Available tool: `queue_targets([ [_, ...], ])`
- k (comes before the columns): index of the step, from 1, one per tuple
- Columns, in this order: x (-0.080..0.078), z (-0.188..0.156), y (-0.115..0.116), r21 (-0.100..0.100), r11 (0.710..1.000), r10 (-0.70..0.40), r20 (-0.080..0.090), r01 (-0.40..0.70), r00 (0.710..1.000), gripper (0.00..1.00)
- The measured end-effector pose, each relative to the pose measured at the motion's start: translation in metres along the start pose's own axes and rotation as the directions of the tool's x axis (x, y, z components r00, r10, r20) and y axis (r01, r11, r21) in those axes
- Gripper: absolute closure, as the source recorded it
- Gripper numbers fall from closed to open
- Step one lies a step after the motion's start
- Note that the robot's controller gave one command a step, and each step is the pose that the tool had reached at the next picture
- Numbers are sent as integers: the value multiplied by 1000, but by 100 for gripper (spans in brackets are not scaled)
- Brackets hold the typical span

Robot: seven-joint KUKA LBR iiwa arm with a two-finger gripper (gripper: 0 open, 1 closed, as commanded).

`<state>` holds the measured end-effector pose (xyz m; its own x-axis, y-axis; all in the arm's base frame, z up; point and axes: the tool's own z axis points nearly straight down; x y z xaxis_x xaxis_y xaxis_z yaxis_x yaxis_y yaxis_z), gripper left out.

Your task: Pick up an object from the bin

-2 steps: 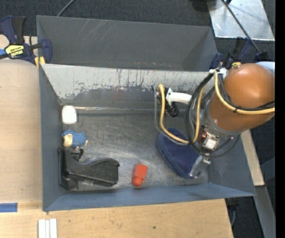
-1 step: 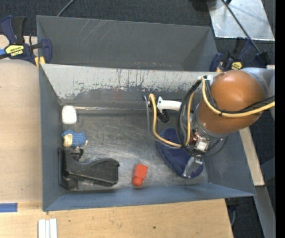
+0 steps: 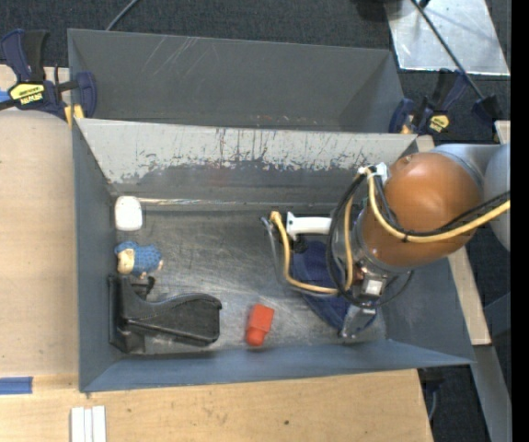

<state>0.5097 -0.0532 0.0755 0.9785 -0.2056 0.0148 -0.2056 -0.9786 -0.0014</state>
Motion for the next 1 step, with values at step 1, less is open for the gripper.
queue_targets([
  [1, 0, -1, 0, -1, 1000, 1, 1, -1, 1000, 100],
])
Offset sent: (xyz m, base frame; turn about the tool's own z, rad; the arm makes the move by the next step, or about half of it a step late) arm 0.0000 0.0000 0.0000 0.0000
